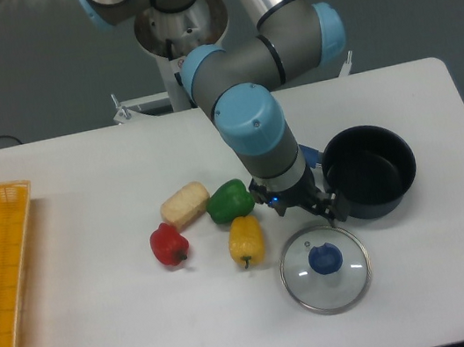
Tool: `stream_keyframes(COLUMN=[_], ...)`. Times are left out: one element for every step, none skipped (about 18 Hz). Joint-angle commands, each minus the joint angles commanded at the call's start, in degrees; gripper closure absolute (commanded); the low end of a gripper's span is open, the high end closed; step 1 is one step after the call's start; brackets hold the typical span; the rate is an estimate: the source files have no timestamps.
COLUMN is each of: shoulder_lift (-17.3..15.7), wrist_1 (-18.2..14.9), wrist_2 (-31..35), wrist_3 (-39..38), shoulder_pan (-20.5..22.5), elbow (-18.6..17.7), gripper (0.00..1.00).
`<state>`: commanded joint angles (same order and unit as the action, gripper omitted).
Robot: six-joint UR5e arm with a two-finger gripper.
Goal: Pick up the red pepper
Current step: 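Move the gripper from beside the saucepan over to the red pepper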
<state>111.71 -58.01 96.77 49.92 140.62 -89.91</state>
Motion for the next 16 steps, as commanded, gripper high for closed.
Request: stream_keyframes(shoulder_lift=[0.0,0.0,-0.2,-0.3,-0.4,-0.3,0.0,0.2,0.3,0.3,-0.1,-0.3,-0.3,-0.3,-0.2,-0.2], wrist_1=[-0.3,-0.5,-0.6,-0.6,-0.6,-0.4,-0.4,-0.3,-0.4,-0.7,-0.7,-0.6,-0.5,-0.5,-0.5,-0.4], wrist_2=[-0.4,-1.2,-2.4,-3.6,-4.4,-4.6,-4.7,-4.8,-4.7,-4.8,-5.2,-6.1,-6.9,-6.6,-6.5,-6.2], wrist_3=[-0.7,-2.4,-5.4,-7.7,-8.8,-9.1,-9.7,-12.3,-16.0,-19.4,-21.5,-23.2,-26.2,-30.3,-33.9,-35.9], shoulder_pan=[0.3,0.5,0.6,0.6,0.4,0.1,-0.3,-1.0,-1.5,-1.6,-1.7,-2.0,-2.7,-3.6,-4.5,-5.4], elbow=[0.0,-0.2,-0.3,-0.4,-0.9,-1.4,-1.6,-1.4,-1.2,-1.6,-2.6,-3.7,-4.2,-4.3,-4.4,-5.0], gripper=[0.00,0.00,0.00,0.00,0.00,0.00,0.00,0.00,0.00,0.00,0.00,0.00,0.00,0.00,0.00,0.00])
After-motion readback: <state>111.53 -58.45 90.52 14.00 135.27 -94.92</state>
